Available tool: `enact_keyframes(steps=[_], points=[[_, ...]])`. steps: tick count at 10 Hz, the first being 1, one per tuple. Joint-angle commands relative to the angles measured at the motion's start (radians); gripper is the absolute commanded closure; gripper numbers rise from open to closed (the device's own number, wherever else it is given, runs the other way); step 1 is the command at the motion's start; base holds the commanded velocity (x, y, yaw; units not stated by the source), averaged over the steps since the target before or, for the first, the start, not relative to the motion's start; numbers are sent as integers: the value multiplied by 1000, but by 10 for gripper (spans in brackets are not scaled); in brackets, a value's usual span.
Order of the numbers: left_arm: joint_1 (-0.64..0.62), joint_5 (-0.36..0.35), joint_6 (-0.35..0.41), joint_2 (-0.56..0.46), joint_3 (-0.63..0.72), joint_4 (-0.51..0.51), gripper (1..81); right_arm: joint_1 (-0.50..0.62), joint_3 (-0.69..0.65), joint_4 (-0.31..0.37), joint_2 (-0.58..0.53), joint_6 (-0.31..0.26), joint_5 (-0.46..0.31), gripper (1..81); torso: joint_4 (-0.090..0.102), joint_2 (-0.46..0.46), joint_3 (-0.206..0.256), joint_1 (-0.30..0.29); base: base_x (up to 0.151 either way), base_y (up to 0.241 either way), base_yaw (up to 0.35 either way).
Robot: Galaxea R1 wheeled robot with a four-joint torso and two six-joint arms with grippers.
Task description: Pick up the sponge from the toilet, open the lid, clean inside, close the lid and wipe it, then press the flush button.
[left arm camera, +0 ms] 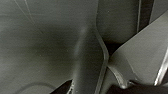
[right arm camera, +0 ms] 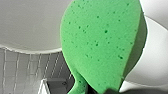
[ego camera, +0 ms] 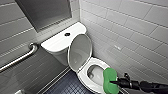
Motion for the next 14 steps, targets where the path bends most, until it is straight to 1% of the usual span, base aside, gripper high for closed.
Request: enact_keyframes(steps=[1,2,3,4,5,6,8,9,12,14], points=[[32,76,3,-5,45,14,10,145,-31,16,26,1,-80,811,89,0,0,0,0,0,0],[33,76,1,-11,53,14,10,172,-56,16,65,1,-107,811,30,0,0,0,0,0,0],[33,76,1,-13,55,14,10,195,-96,25,114,3,-140,811,60,0,0,0,0,0,0],[33,76,1,-13,55,11,10,209,-149,25,168,15,-168,811,79,0,0,0,0,0,0],[34,76,1,-19,55,10,10,228,-209,25,225,16,-198,811,83,0,0,0,0,0,0],[35,76,1,-27,56,8,10,249,-266,24,287,16,-227,811,82,0,0,0,0,0,0],[35,75,0,-37,61,5,10,280,-358,21,405,16,-257,811,82,0,0,0,0,0,0],[35,73,0,-36,61,5,10,288,-386,17,442,16,-274,811,82,0,0,0,0,0,0],[35,66,0,-34,61,7,10,288,-452,24,520,18,-284,811,83,0,0,0,0,0,0],[35,66,0,-33,61,7,10,252,-556,24,595,33,-287,811,83,0,0,0,0,0,0]])
